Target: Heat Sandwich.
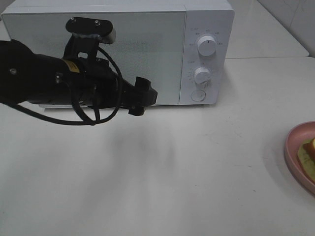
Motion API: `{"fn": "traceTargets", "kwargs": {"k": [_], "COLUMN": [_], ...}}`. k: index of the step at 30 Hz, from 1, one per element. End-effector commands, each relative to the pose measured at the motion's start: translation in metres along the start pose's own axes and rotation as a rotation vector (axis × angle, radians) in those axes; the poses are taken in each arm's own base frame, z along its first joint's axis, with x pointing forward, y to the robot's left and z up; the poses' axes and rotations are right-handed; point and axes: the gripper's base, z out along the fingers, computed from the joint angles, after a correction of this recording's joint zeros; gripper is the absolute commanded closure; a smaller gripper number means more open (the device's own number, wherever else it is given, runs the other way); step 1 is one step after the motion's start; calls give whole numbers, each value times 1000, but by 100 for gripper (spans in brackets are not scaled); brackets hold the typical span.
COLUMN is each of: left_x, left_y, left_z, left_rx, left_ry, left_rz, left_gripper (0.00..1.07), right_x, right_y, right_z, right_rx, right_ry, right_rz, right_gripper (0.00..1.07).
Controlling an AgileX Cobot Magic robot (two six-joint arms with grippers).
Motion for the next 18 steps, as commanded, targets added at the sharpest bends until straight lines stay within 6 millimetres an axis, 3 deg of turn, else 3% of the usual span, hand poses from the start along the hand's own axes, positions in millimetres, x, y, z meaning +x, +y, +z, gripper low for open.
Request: {"fn": "traceTargets", "kwargs": {"k": [1, 7, 13, 18], "left_x": [-1, 0, 4, 6], "left_y": [-5, -9, -10, 12], "left_z": [-14, -44, -61, -75], "left_rx": [39, 93, 107, 34], "left_ry": [60, 192, 284, 367], "left_rz": [54, 134, 140, 11], "left_gripper": [9, 9, 9, 9], "right_x": [2, 2, 2, 2], "right_y": [0, 0, 0, 0], "right_z": [-3, -3, -3, -3], "right_rx": [6, 6, 6, 6], "right_ry": [-33, -33, -33, -33], "right_rz": [-1, -1, -1, -1], "right_gripper": [31, 31, 31, 31]}}
